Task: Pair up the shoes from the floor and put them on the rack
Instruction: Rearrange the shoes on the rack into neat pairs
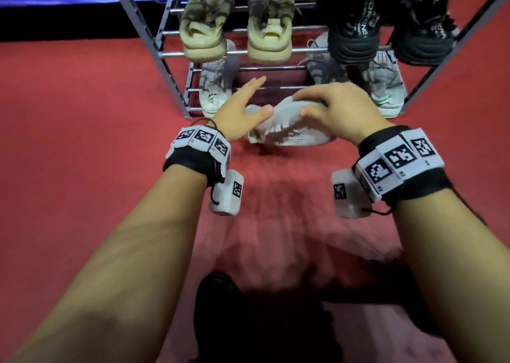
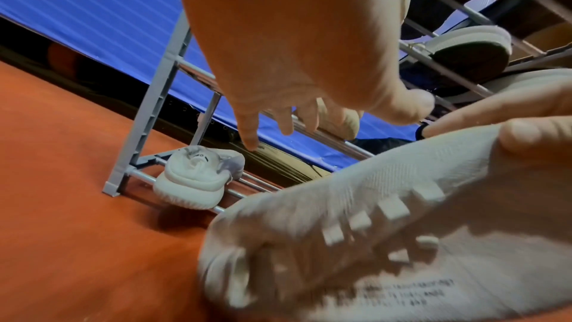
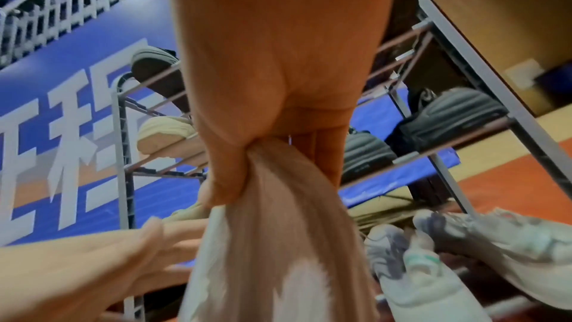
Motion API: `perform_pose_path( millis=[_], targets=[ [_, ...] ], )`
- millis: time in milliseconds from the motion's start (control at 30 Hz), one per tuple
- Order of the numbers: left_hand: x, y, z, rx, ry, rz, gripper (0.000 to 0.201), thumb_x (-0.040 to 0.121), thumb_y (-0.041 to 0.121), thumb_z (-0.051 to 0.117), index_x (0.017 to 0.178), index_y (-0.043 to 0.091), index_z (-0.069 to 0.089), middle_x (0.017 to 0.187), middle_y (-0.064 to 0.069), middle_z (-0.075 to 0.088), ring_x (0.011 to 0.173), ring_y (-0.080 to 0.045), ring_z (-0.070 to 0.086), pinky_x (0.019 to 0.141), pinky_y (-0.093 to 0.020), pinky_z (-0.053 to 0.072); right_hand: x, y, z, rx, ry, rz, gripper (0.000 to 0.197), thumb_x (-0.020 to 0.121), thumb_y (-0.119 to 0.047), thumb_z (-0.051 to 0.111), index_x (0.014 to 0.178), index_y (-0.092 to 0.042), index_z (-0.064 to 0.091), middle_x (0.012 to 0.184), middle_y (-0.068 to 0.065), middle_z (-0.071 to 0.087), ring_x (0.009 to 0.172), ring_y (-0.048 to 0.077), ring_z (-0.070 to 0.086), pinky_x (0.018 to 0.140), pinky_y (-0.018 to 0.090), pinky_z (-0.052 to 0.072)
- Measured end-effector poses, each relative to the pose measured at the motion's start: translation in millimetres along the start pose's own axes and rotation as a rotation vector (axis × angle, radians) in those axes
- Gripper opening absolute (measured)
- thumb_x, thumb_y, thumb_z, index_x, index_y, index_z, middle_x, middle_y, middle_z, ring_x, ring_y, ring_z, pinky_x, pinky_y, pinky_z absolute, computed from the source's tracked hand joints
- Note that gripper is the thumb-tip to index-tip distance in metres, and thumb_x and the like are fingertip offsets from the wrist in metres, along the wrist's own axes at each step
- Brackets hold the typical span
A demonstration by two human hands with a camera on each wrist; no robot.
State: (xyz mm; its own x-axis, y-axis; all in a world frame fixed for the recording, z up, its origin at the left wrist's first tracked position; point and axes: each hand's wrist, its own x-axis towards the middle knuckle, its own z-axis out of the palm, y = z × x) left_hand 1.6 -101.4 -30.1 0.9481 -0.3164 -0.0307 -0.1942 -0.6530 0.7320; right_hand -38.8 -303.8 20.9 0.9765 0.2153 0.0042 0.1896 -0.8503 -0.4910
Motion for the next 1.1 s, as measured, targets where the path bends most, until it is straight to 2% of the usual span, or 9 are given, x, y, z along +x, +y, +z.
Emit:
perform_pose_path(
  millis=[133, 233, 367, 467, 600, 700, 800, 967, 1100],
  targets=[
    [-13, 2, -2, -0.075, -0.180, -0.028, 0.069, 0.081, 0.040, 0.065, 0.140, 0.012, 0.042, 0.137, -0.002, 0.050, 0.126, -0.012, 0.047, 0.106, -0.018, 0.032, 9, -18, 1, 0.052, -0.008, -0.086, 0.026, 0.082, -0.030, 0.062, 0.107, -0.028, 0.069, 0.112, 0.002, 0.069, 0.111, 0.024, 0.058, 0.097, 0.038, 0.044],
    [-26, -5, -1, -0.242, -0.303, -0.176, 0.038, 0.089, 0.024, 0.061, 0.122, 0.006, 0.056, 0.103, -0.003, 0.062, 0.089, -0.008, 0.058, 0.082, -0.021, 0.047, 15, -35, 12, 0.095, -0.013, -0.135, 0.018, 0.079, -0.029, 0.064, 0.095, -0.027, 0.071, 0.101, -0.001, 0.070, 0.104, 0.022, 0.059, 0.093, 0.039, 0.045],
    [-36, -18, -1, -0.302, -0.207, -0.270, 0.012, 0.094, 0.023, 0.055, 0.086, 0.021, 0.064, 0.073, 0.005, 0.066, 0.066, -0.006, 0.058, 0.066, -0.024, 0.046, 21, -37, 31, 0.325, 0.036, -0.097, 0.025, 0.081, -0.025, 0.064, 0.105, -0.025, 0.068, 0.103, -0.010, 0.066, 0.101, 0.011, 0.059, 0.093, 0.035, 0.046],
    [-36, -20, -2, -0.309, -0.104, -0.334, 0.017, 0.094, 0.027, 0.053, 0.081, 0.025, 0.063, 0.072, 0.006, 0.066, 0.065, -0.004, 0.061, 0.069, -0.025, 0.053, 20, -26, 47, 0.650, 0.113, 0.065, 0.042, 0.090, -0.025, 0.057, 0.131, -0.021, 0.050, 0.115, -0.010, 0.055, 0.101, 0.002, 0.052, 0.093, 0.020, 0.041],
    [-25, -23, -10, -0.318, 0.038, -0.409, 0.020, 0.094, 0.034, 0.053, 0.083, 0.021, 0.061, 0.070, 0.008, 0.066, 0.059, 0.000, 0.062, 0.064, -0.023, 0.055, 3, -6, 82, 0.854, 0.190, 0.349, 0.045, 0.094, -0.031, 0.050, 0.135, -0.014, 0.043, 0.120, -0.003, 0.054, 0.105, 0.007, 0.053, 0.096, 0.023, 0.038],
    [-12, -18, -11, -0.332, 0.077, -0.487, 0.023, 0.092, 0.042, 0.053, 0.088, 0.019, 0.056, 0.085, -0.004, 0.064, 0.068, -0.015, 0.063, 0.068, -0.031, 0.057, -20, 18, 110, 0.919, -0.057, 0.503, 0.044, 0.097, -0.043, 0.039, 0.136, -0.021, 0.043, 0.125, -0.006, 0.053, 0.113, 0.011, 0.051, 0.094, 0.026, 0.036],
    [-4, -10, 0, -0.365, 0.014, -0.566, 0.023, 0.092, 0.043, 0.051, 0.084, 0.021, 0.053, 0.084, 0.000, 0.066, 0.060, -0.011, 0.065, 0.056, -0.022, 0.057, -38, 40, 126, 1.163, -0.359, 0.591, 0.054, 0.096, -0.059, 0.022, 0.127, -0.024, 0.050, 0.117, 0.001, 0.064, 0.099, 0.017, 0.061, 0.089, 0.037, 0.044],
    [-1, -6, 23, -0.362, -0.060, -0.619, 0.033, 0.094, 0.044, 0.047, 0.112, 0.016, 0.053, 0.089, 0.000, 0.066, 0.054, -0.007, 0.065, 0.047, -0.015, 0.053, -49, 49, 130, 1.345, -0.465, 0.582, 0.057, 0.094, -0.062, 0.023, 0.122, -0.027, 0.057, 0.120, 0.003, 0.066, 0.103, 0.017, 0.062, 0.085, 0.038, 0.051],
    [-1, -8, 16, -0.406, 0.013, -0.706, 0.026, 0.094, 0.047, 0.046, 0.091, 0.022, 0.055, 0.089, 0.001, 0.063, 0.061, -0.008, 0.058, 0.043, -0.013, 0.050, -58, 50, 138, 1.343, -0.559, 0.530, 0.066, 0.088, -0.066, 0.026, 0.136, -0.026, 0.046, 0.131, -0.001, 0.058, 0.117, 0.018, 0.056, 0.094, 0.039, 0.047]
  ],
)
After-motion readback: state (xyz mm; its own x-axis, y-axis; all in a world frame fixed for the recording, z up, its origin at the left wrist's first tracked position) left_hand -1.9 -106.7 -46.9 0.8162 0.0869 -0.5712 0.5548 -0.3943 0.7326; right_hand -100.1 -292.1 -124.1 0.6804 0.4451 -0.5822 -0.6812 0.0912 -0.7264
